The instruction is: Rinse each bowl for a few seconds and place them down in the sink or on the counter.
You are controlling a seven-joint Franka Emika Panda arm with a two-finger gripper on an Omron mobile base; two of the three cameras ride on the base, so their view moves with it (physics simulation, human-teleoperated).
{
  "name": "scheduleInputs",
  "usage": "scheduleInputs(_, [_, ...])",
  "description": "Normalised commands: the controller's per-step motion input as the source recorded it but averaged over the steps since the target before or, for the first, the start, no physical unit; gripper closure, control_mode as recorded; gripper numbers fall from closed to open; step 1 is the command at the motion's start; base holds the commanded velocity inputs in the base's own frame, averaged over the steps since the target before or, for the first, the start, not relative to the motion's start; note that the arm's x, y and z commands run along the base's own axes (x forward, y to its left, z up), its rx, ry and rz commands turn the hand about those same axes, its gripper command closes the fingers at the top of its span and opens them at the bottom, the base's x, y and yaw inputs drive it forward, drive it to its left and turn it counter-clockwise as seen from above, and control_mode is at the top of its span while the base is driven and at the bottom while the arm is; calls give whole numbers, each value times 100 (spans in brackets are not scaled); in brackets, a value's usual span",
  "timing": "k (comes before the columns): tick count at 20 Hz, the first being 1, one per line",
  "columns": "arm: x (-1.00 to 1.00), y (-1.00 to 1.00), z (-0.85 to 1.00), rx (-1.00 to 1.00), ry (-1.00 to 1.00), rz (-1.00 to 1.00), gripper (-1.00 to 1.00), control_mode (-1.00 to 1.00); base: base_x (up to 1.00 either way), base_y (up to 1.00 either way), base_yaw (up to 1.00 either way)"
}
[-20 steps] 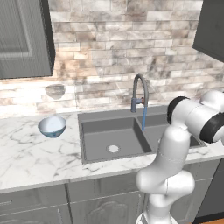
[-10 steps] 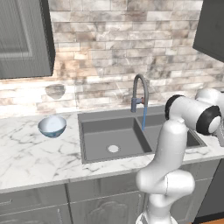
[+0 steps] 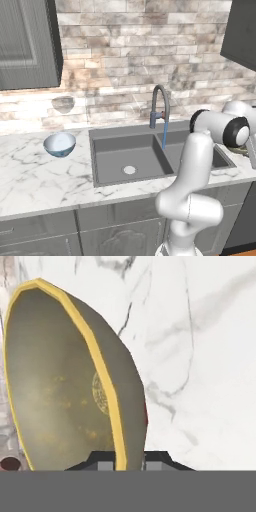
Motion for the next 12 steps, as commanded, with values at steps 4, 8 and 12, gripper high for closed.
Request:
scheduleInputs(4, [10,-3,-22,2,-3,1,100,-100,0,0,0])
scheduleInputs(8, [10,0,-26,1,-3,2,100,-100,0,0,0])
scheduleInputs(12, [14,0,-22,0,-1,2,100,-100,0,0,0])
